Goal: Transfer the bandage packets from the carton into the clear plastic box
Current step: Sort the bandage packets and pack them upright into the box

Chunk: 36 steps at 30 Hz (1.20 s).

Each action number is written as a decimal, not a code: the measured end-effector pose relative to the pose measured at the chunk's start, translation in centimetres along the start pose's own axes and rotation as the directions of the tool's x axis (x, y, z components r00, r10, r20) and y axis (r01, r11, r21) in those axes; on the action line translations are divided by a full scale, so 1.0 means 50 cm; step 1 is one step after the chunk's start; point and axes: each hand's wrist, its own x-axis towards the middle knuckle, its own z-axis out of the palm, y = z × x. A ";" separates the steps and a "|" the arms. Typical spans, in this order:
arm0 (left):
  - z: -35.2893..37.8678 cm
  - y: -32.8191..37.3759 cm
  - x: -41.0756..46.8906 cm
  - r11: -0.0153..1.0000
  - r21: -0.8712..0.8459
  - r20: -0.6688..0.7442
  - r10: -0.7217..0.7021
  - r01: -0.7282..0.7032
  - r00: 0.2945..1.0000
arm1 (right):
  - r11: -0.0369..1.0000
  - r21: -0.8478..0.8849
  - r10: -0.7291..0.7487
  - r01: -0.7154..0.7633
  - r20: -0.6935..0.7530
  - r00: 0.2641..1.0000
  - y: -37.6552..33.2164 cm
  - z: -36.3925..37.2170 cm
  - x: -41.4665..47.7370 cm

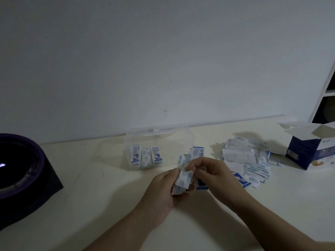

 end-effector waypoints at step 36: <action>-0.011 -0.002 -0.001 0.755 0.513 -0.040 0.497 -0.409 0.867 | 0.949 -0.300 -0.074 0.098 0.091 0.993 0.035 -0.012 -0.001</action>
